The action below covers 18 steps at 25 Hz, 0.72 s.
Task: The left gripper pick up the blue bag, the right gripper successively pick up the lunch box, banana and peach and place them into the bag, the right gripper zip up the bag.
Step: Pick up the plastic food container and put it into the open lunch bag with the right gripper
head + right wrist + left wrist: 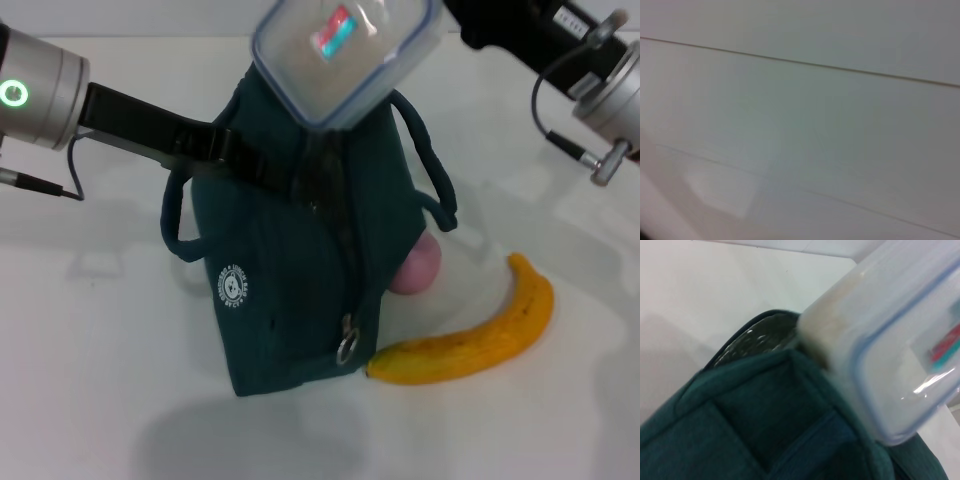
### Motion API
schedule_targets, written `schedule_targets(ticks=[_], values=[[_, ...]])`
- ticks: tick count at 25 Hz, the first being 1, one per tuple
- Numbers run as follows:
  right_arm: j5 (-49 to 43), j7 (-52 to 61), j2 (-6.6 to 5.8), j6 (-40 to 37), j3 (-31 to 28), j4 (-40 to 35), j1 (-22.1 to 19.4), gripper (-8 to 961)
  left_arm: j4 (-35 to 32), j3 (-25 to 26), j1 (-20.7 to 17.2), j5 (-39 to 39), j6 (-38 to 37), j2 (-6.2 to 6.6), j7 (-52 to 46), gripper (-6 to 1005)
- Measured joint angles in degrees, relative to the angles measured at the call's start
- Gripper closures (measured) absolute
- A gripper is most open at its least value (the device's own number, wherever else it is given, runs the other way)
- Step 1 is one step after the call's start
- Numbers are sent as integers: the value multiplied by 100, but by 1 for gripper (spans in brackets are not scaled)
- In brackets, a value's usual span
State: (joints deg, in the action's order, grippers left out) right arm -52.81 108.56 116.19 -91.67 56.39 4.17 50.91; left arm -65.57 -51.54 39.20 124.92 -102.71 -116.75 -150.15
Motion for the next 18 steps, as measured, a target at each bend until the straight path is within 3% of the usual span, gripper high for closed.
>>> schedule_targets(ticks=[6, 18], values=[[-508, -140, 0, 562, -37, 98, -38, 787, 0, 21, -65, 28, 174, 8, 30, 964], [-888, -313, 0, 713, -60, 145, 357, 757, 0, 21, -78, 34, 200, 20, 58, 964]])
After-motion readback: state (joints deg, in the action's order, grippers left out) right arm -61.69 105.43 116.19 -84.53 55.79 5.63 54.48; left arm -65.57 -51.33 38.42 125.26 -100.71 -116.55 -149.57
